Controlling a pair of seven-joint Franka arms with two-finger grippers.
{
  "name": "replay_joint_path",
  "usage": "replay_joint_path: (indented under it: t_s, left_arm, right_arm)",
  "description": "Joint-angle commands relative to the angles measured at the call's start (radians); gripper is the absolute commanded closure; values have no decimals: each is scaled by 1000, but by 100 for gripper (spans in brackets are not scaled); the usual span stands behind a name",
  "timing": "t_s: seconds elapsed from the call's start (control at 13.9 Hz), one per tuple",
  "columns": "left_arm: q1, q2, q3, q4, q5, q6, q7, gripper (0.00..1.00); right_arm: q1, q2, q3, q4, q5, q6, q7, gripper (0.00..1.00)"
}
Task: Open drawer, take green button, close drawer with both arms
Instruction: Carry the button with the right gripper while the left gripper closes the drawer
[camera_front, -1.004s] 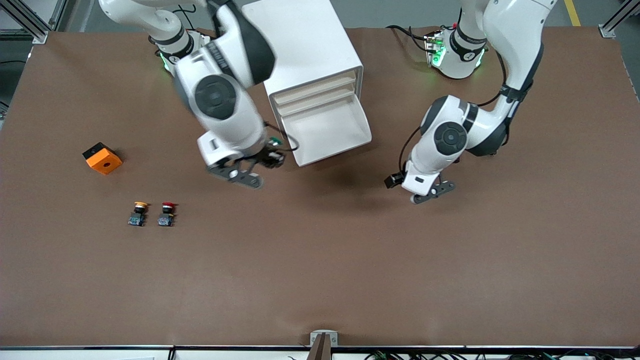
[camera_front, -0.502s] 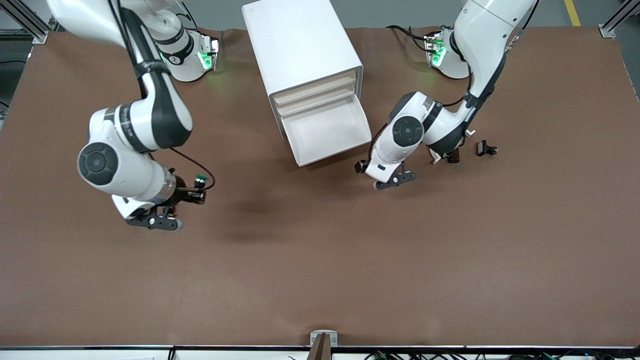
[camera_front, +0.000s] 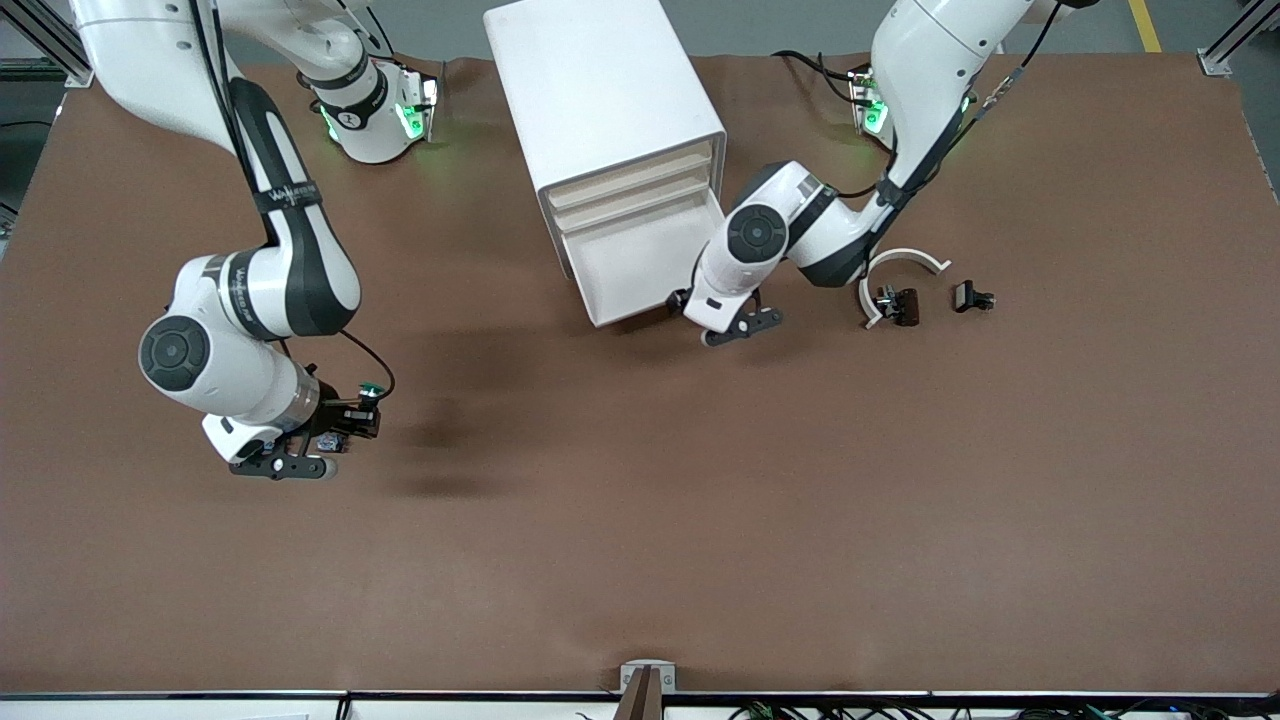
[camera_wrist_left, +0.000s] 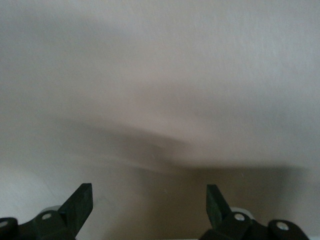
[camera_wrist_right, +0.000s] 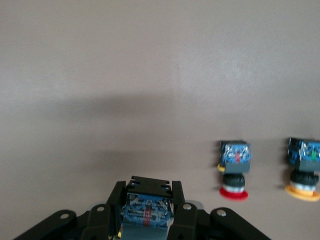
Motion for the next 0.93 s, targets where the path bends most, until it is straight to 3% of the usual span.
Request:
replay_joint_path:
  t_s: [0.0, 0.43, 0.57, 0.86]
  left_arm:
    - [2, 32, -63, 6, 3, -1, -92, 0]
    - [-8, 81, -170, 9, 3, -3, -260, 0]
    - [-45, 89, -173, 13, 2, -3, -315, 0]
    - [-70, 104, -172, 41, 3, -3, -398, 0]
  right_arm:
    - [-31, 50, 19, -9, -6, 70, -56, 100]
    - [-31, 136, 19, -23, -7, 191, -87, 100]
    - [-28, 149, 19, -63, -7, 268, -86, 100]
    - [-23, 150, 21, -81, -7, 281, -84, 100]
